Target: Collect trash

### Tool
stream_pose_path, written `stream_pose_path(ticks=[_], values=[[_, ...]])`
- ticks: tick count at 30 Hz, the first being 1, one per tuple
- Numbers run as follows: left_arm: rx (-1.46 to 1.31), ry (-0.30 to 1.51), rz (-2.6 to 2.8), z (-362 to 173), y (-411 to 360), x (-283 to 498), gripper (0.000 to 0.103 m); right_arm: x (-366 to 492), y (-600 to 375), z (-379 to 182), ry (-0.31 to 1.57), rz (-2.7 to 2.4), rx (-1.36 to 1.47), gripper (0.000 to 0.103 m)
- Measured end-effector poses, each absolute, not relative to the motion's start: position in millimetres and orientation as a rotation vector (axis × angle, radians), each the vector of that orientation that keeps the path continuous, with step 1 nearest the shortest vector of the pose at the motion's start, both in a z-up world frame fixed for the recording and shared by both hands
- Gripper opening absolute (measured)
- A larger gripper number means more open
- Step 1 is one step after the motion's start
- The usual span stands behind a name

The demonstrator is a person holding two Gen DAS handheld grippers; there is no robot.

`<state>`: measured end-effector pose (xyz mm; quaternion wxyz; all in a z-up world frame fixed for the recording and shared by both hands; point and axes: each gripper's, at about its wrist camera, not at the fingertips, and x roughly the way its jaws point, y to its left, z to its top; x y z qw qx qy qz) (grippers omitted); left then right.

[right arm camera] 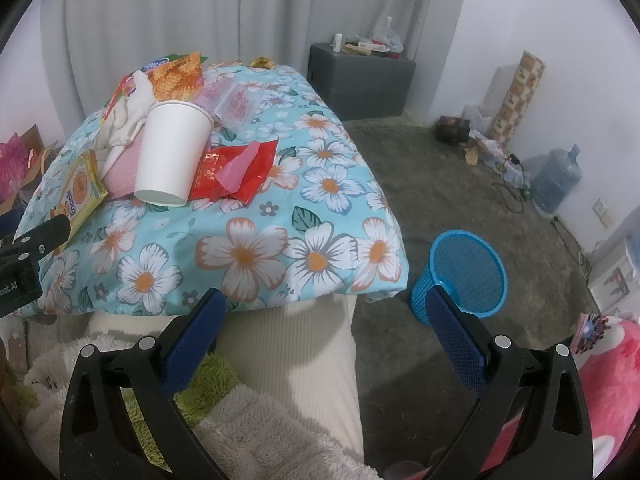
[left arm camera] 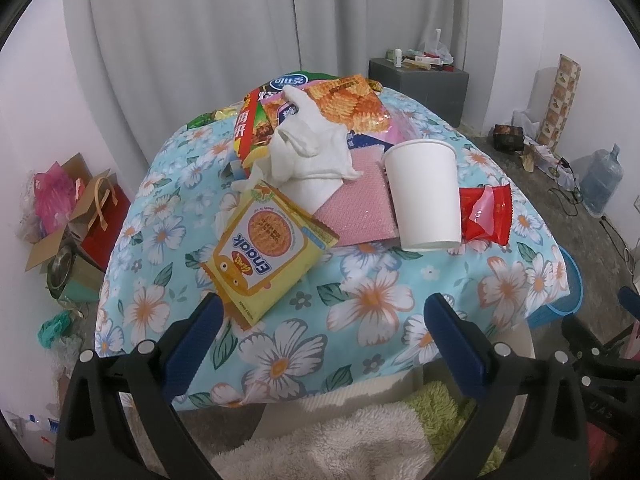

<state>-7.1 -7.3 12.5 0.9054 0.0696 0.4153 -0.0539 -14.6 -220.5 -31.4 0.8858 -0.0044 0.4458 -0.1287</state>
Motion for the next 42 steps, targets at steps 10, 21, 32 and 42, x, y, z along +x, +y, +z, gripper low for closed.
stream_pose_path(ticks=[10, 21, 32, 42], values=[[0.143, 0.864, -0.112, 11, -5, -7, 0.099, -15, -221, -31, 0.925, -0.267, -0.009, 0.095], [0.046, 0.896, -0.229, 3, 8, 7, 0.099, 11, -231, -22, 0.839, -0.200, 0.069, 0.095], [-0.193, 0.817, -0.371, 6, 57, 39, 0.099, 56, -257, -40, 0.865, -0.076, 0.320, 0.095], [0.226, 0.723, -0.375, -18, 44, 35, 0.097, 86, -271, -60, 0.928, 0.069, 0.502, 0.083]])
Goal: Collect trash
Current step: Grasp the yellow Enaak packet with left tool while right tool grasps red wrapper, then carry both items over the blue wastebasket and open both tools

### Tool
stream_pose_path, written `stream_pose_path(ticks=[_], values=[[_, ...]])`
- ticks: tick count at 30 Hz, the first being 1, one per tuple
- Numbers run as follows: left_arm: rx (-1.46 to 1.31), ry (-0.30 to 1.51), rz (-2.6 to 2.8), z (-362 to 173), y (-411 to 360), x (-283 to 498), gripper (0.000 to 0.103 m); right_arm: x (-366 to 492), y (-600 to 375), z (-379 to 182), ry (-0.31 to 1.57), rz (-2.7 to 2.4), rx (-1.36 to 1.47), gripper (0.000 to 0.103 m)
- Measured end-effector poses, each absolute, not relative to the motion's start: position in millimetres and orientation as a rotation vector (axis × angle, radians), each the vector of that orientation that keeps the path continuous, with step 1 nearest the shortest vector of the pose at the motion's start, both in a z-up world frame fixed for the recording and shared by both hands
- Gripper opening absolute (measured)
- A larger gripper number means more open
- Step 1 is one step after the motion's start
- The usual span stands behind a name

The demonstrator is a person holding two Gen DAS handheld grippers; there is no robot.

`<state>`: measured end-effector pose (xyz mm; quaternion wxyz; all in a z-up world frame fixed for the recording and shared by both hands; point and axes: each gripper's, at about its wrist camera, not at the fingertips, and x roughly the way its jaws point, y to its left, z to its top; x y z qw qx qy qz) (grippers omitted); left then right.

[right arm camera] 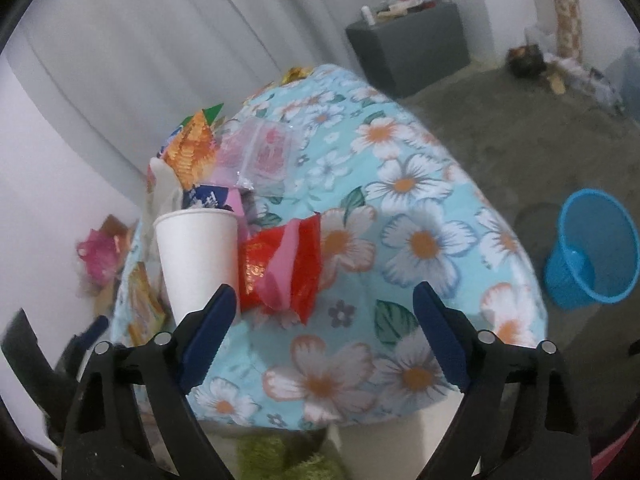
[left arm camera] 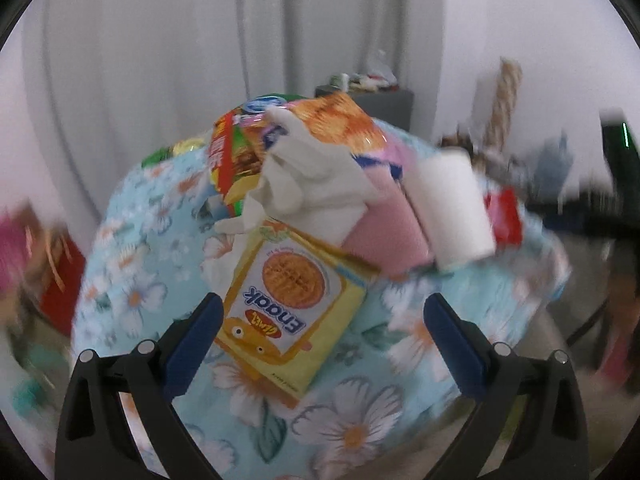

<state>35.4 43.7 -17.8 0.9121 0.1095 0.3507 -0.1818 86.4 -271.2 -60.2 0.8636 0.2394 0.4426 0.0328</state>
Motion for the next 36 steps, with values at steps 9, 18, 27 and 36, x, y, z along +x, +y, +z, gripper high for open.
stream_pose_path(ticks=[9, 18, 27, 36], values=[[0.595, 0.697, -0.215, -66, 19, 39, 0.074, 115, -267, -79, 0.976, 0.190, 0.583, 0.076], [0.667, 0.667, -0.203, -71, 15, 42, 0.032, 115, -272, -84, 1.000, 0.164, 0.603, 0.018], [0.682, 0.590, -0.184, -50, 20, 28, 0.003, 88, -283, -62, 0.942, 0.079, 0.546, 0.004], [0.532, 0.500, -0.152, 18, 37, 10, 0.002, 63, -311, -41, 0.837, 0.037, 0.575, 0.002]])
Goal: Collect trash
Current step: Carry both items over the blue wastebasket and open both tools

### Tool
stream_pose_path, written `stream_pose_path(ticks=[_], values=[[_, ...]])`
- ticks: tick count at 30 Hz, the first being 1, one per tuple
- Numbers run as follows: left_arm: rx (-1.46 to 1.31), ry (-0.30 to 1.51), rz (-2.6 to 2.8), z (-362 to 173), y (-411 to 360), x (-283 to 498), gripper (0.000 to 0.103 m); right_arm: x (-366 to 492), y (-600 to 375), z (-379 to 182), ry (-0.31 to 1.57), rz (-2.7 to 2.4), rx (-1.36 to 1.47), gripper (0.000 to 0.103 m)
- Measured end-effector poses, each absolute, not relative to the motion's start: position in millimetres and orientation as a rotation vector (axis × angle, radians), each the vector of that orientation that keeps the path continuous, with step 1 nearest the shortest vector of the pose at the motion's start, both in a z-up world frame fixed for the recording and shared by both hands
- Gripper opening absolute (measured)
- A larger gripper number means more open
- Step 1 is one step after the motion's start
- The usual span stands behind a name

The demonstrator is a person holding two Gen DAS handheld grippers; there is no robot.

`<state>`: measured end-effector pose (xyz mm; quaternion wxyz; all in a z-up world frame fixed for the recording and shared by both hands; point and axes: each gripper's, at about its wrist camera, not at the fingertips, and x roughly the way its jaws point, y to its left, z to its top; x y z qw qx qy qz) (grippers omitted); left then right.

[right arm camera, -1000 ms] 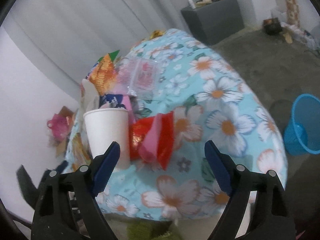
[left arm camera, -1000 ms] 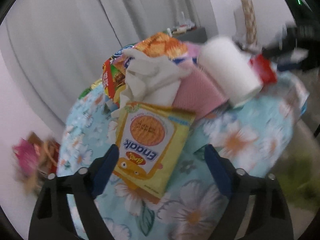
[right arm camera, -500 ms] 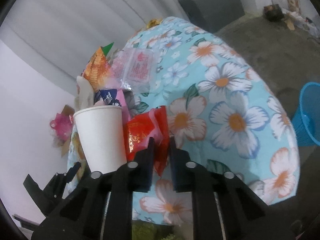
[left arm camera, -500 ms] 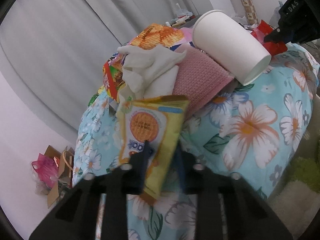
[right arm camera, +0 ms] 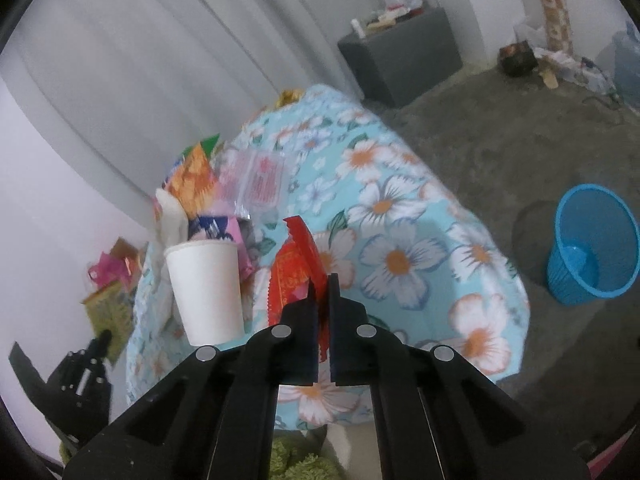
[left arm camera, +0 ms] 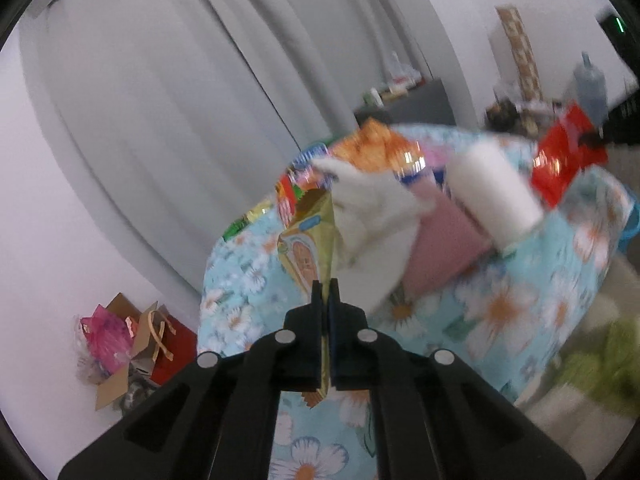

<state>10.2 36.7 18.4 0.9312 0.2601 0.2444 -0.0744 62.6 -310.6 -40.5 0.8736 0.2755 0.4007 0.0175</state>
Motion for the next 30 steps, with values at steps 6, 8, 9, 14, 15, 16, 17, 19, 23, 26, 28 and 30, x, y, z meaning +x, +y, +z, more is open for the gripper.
stream_pose_path(ticks=[6, 8, 9, 14, 15, 16, 17, 19, 23, 26, 28, 30], values=[[0.361, 0.442, -0.356, 71, 16, 13, 0.002, 45, -332, -19, 0.739, -0.030, 0.559, 0.002], [0.297, 0.447, -0.477, 85, -6, 22, 0.002, 36, -344, -14, 0.706, -0.079, 0.556, 0.002], [0.269, 0.459, -0.533, 89, -17, 27, 0.002, 31, -353, -13, 0.693, -0.106, 0.563, 0.002], [0.180, 0.565, -0.818, 97, -94, 56, 0.002, 9, -406, -22, 0.653, -0.300, 0.613, 0.002], [0.168, 0.615, -0.879, 94, -117, 65, 0.002, 3, -419, -27, 0.647, -0.342, 0.637, 0.002], [0.152, 0.665, -0.932, 91, -137, 73, 0.002, -1, -428, -31, 0.643, -0.371, 0.651, 0.002], [0.135, 0.713, -0.983, 87, -157, 80, 0.002, -7, -441, -37, 0.639, -0.420, 0.668, 0.002], [0.117, 0.827, -1.075, 76, -209, 96, 0.002, -17, -464, -52, 0.642, -0.506, 0.705, 0.002], [0.178, 0.967, -1.140, 50, -310, 116, 0.002, -30, -511, -86, 0.635, -0.639, 0.808, 0.002], [0.290, 1.025, -1.171, 22, -388, 123, 0.002, -30, -543, -114, 0.636, -0.716, 0.876, 0.002], [0.345, 1.065, -1.194, 0, -435, 126, 0.002, -28, -566, -135, 0.641, -0.760, 0.928, 0.002], [0.380, 1.109, -1.218, -26, -472, 123, 0.003, -26, -586, -153, 0.655, -0.784, 0.962, 0.002]])
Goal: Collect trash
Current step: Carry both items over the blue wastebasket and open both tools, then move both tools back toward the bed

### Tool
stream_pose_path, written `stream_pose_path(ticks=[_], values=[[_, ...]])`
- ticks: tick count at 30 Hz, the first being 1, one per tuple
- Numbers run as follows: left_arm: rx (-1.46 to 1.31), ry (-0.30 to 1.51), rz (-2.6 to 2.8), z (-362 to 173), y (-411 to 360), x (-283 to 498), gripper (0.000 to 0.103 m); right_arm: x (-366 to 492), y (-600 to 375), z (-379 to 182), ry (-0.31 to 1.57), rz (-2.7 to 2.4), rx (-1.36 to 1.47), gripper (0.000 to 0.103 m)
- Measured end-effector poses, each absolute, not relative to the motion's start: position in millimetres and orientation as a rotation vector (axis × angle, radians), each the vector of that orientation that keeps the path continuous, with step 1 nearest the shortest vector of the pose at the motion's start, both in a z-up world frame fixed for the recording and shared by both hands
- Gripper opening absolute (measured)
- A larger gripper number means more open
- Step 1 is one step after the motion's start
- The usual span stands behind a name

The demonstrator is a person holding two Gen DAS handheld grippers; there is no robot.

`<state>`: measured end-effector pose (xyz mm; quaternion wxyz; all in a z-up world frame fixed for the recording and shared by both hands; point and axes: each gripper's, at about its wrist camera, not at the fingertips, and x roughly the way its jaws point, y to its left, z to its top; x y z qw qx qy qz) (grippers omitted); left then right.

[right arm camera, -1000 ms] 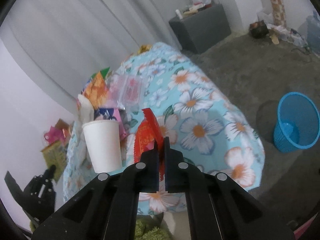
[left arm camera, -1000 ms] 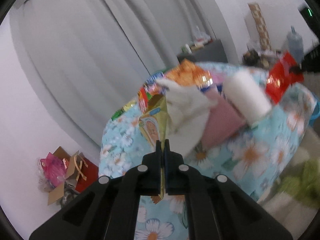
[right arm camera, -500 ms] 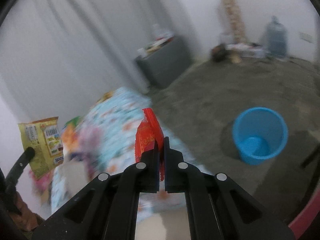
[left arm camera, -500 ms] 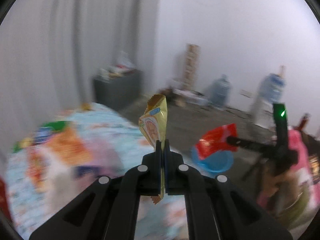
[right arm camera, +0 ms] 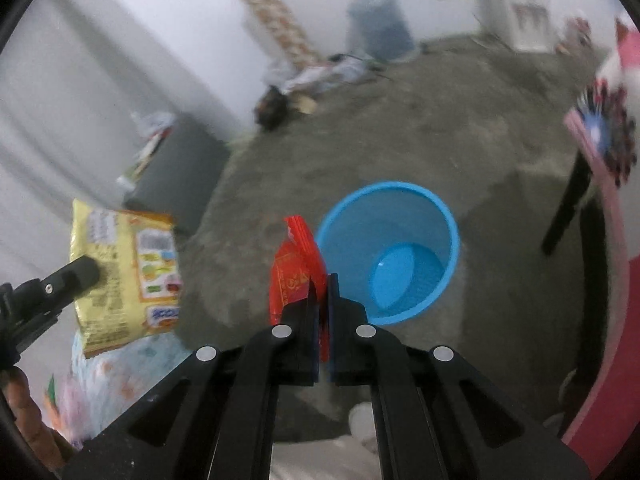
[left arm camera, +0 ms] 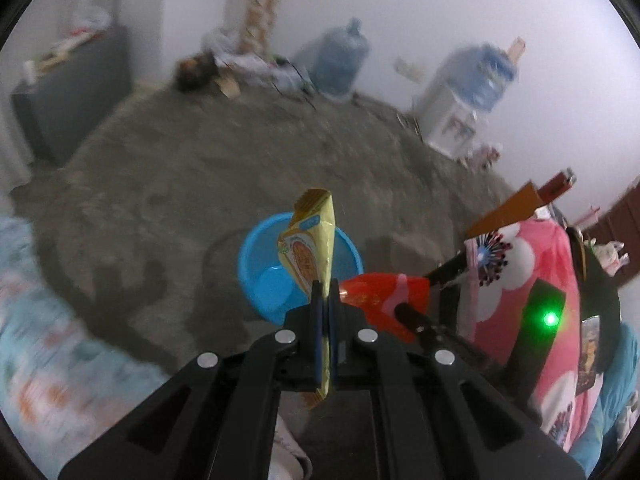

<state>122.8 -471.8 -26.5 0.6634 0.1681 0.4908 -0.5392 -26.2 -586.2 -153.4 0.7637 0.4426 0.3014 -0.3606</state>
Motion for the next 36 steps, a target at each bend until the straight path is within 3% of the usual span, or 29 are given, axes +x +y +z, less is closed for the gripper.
stream_pose_path(ticks=[8, 10, 11, 12, 16, 21, 28, 33, 36], values=[[0.502, 1.208, -1.184, -122, -567, 120, 0.005, 3, -643, -232, 0.789, -0.845, 1.021, 0.007], [0.552, 1.206, -1.152, -143, -582, 121, 0.013, 8, -651, -247, 0.824, -0.864, 1.023, 0.023], [0.564, 1.214, -1.137, -150, -584, 124, 0.028, 10, -655, -257, 0.851, -0.871, 1.027, 0.031], [0.564, 1.227, -1.119, -158, -586, 127, 0.041, 10, -655, -261, 0.865, -0.879, 1.024, 0.045], [0.502, 1.246, -1.094, -160, -577, 136, 0.053, 1, -645, -257, 0.868, -0.893, 1.019, 0.059], [0.417, 1.193, -1.142, -132, -560, 140, 0.066, -3, -631, -227, 0.817, -0.893, 0.942, 0.063], [0.275, 1.074, -1.247, -52, -502, 137, 0.084, -3, -579, -129, 0.645, -0.941, 0.645, 0.095], [0.214, 0.908, -1.282, 18, -431, 132, 0.096, -6, -517, -54, 0.487, -0.900, 0.444, 0.095], [0.171, 0.823, -1.280, 52, -381, 127, 0.097, -10, -483, -28, 0.381, -0.876, 0.357, 0.095]])
